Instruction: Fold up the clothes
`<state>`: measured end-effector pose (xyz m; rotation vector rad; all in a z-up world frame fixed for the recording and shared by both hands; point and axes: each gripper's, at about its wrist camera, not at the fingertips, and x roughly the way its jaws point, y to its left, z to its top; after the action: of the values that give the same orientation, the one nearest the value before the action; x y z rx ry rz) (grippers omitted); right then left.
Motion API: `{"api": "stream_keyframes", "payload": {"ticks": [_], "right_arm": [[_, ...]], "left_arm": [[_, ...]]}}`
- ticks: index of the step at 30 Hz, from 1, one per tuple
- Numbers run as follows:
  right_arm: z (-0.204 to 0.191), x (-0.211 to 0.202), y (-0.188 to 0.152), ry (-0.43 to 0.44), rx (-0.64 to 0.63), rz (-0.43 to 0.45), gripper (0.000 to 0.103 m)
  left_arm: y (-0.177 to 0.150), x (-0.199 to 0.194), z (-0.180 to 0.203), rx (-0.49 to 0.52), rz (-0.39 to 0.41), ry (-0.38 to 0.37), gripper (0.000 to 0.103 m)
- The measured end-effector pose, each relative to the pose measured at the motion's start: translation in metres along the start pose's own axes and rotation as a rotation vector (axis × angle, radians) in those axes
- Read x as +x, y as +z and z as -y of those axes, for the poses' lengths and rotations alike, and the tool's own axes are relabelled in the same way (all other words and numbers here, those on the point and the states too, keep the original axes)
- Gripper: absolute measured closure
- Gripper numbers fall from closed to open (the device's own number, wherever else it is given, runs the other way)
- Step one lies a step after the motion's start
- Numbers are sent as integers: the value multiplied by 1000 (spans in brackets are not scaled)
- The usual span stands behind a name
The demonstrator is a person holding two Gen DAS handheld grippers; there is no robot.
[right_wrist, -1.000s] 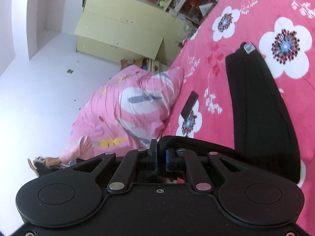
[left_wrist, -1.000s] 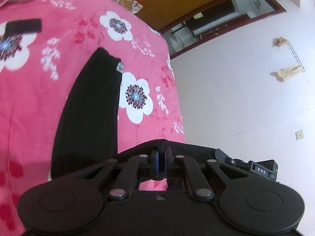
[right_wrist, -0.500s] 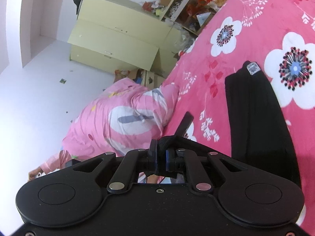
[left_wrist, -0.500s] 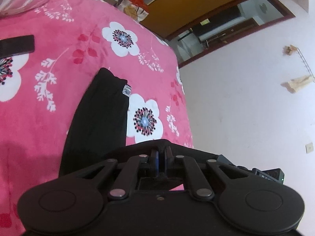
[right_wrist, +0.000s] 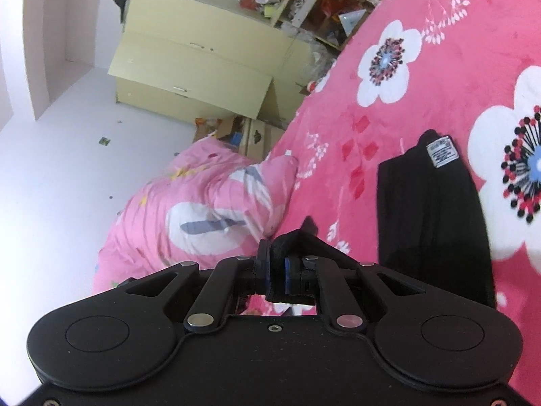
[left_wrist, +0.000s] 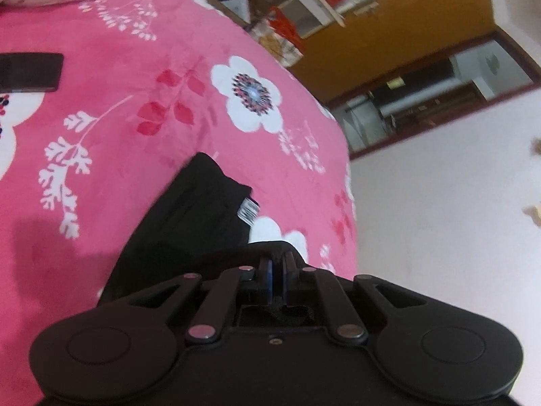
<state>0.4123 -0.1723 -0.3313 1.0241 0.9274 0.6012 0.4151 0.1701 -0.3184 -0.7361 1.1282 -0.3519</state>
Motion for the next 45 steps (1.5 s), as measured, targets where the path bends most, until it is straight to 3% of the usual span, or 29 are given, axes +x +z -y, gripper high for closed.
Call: {"api": "stream_keyframes", "payload": {"ticks": [9, 17, 29, 45], "right_arm": [[62, 43, 27, -52, 26, 54, 96], [103, 68, 40, -92, 45, 78, 96], [149, 94, 49, -129, 33, 71, 96], [115, 90, 56, -159, -94, 94, 96]], "left_arm": [[24, 64, -28, 22, 24, 43, 98], [34, 113, -58, -29, 42, 30, 98], [37, 145, -93, -44, 71, 50, 98], [35, 136, -55, 42, 132, 109, 98]]}}
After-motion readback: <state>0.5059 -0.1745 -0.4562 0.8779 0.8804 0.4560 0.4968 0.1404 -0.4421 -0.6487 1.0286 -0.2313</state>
